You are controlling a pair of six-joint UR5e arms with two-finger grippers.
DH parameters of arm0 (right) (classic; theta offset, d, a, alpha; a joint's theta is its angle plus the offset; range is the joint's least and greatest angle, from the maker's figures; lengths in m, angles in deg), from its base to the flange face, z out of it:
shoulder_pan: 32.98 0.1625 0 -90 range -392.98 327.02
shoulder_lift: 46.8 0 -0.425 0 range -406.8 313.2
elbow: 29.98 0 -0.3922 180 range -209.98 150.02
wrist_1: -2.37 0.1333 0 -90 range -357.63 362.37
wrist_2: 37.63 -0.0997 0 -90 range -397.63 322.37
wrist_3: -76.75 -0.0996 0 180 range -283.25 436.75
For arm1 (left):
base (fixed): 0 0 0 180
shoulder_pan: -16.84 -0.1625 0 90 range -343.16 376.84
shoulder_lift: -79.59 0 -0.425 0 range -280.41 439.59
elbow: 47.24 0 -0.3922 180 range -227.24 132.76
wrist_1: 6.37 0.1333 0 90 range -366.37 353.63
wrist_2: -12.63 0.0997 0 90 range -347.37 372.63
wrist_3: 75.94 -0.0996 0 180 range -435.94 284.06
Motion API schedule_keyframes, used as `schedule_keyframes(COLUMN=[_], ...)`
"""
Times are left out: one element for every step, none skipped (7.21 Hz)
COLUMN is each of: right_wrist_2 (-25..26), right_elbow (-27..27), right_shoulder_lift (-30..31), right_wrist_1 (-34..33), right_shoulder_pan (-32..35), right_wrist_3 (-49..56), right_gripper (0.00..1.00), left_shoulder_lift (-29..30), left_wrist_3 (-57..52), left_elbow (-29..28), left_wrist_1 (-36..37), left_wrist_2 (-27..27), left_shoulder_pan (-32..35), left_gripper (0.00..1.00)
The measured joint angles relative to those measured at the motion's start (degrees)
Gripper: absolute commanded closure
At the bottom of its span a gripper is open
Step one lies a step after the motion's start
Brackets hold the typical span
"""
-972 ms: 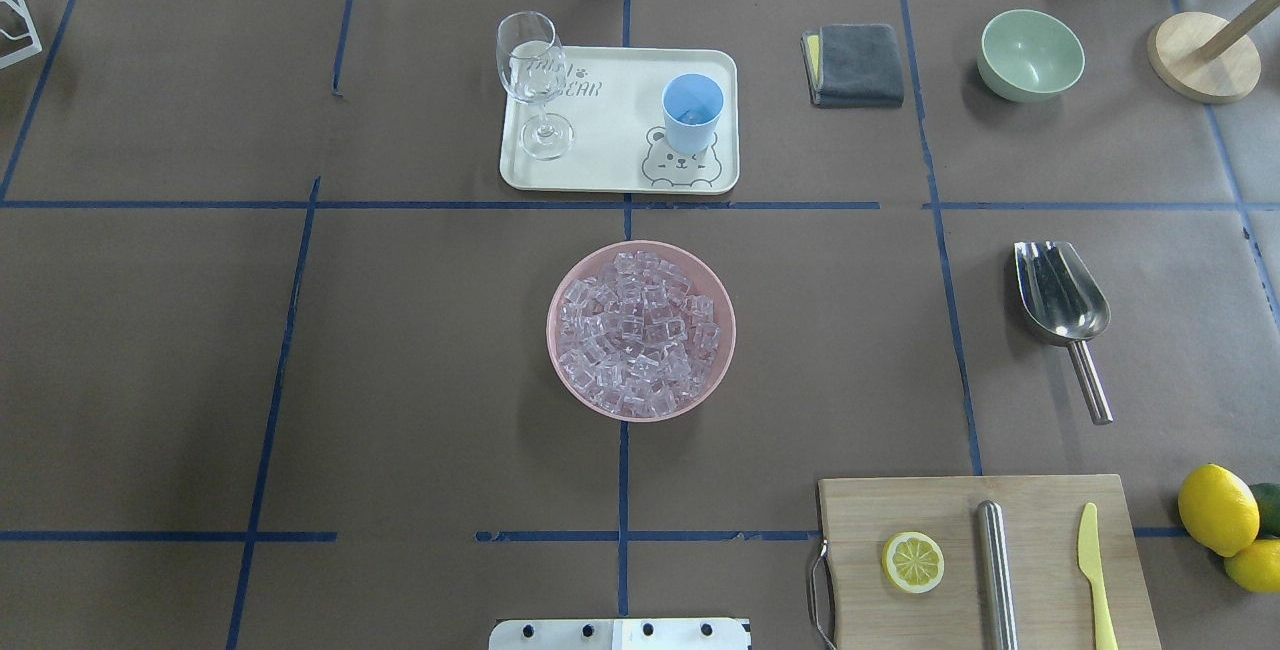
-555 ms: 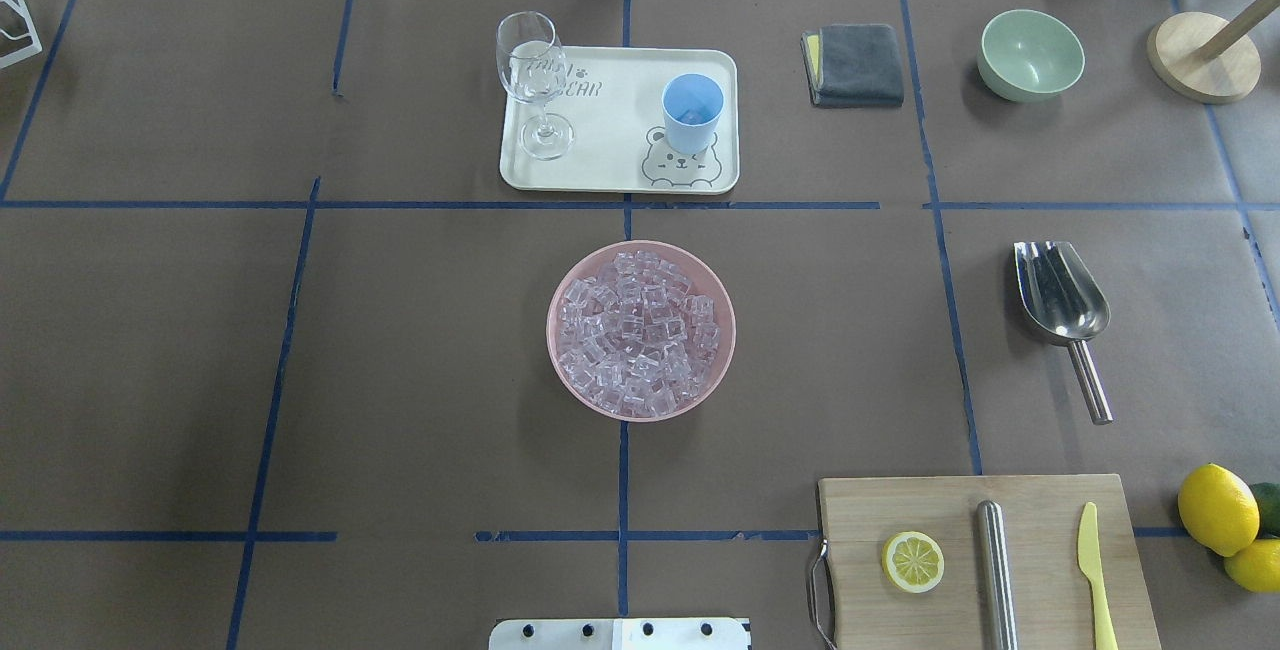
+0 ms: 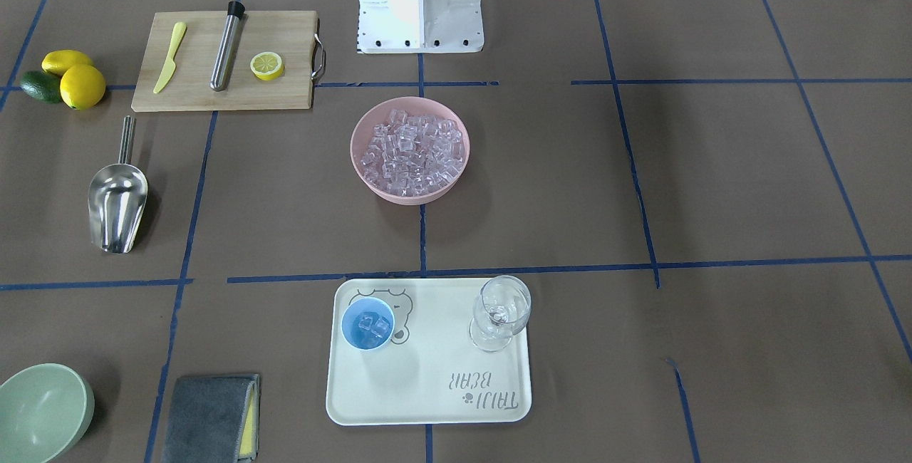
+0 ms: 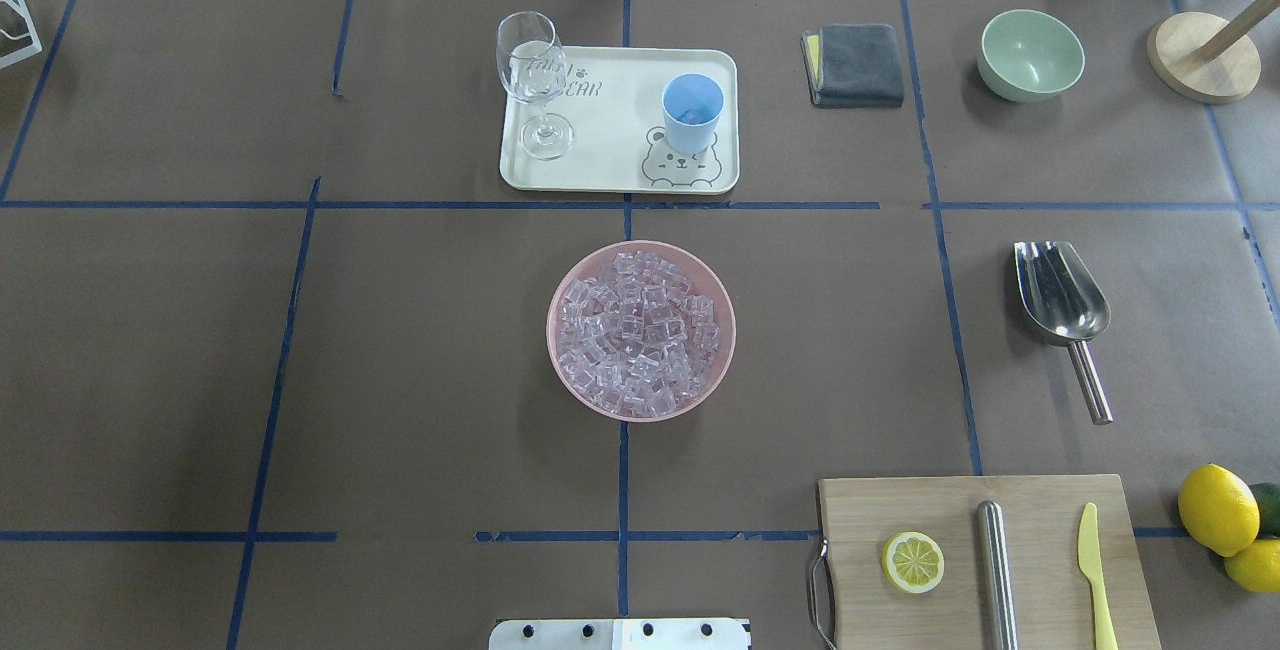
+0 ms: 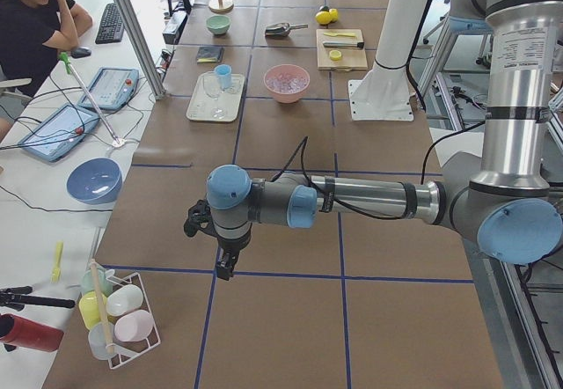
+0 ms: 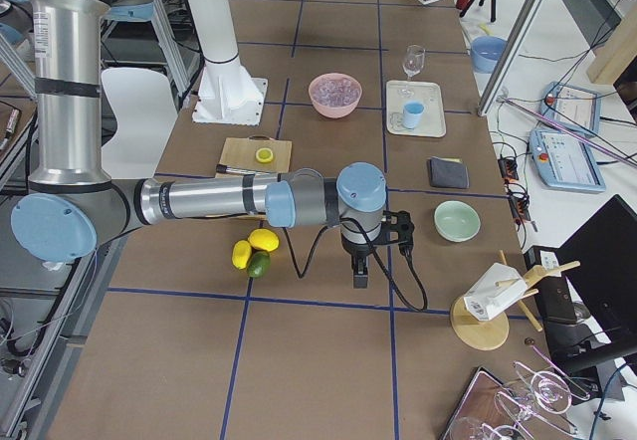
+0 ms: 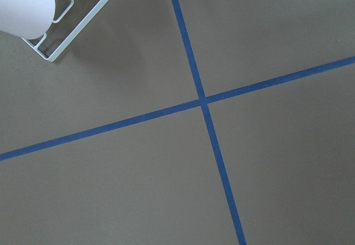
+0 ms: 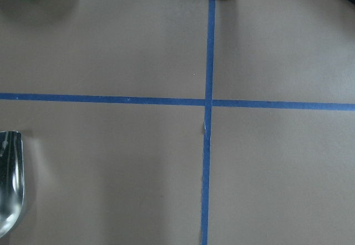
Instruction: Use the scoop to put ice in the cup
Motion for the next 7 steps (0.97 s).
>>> schedule_keyframes(right_wrist_2=[0.17,0.24,0.26,0.27,0.26,0.22,0.20], right_elbow=[0.04,0.06,0.06,0.09,0.13,0.17,0.19], right_shoulder_lift=[-0.03,-0.05,-0.06,-0.06,-0.06,-0.04,-0.05], right_wrist_1=[0.00,0.00,0.00,0.00,0.00,0.00,0.00], right_shoulder_pan=[-0.03,-0.05,-0.06,-0.06,-0.06,-0.06,-0.06], right_wrist_3=[-0.10,-0.16,-0.20,-0.27,-0.35,-0.41,-0.44], right_gripper=[0.00,0.00,0.00,0.00,0.00,0.00,0.00], left_shoulder_lift=[0.06,0.22,0.43,0.53,0.56,0.58,0.59], left_wrist_3=[0.15,2.02,6.00,8.83,9.92,10.27,10.36], left_elbow=[-0.12,-0.27,-0.18,0.04,0.15,0.17,0.11], left_wrist_1=[0.00,-0.09,-0.28,-0.48,-0.61,-0.70,-0.78], left_wrist_2=[-0.10,-0.24,-0.36,-0.41,-0.43,-0.44,-0.44], left_shoulder_pan=[0.00,-0.03,-0.06,-0.07,-0.08,-0.09,-0.09], left_gripper=[0.00,0.00,0.00,0.00,0.00,0.00,0.00])
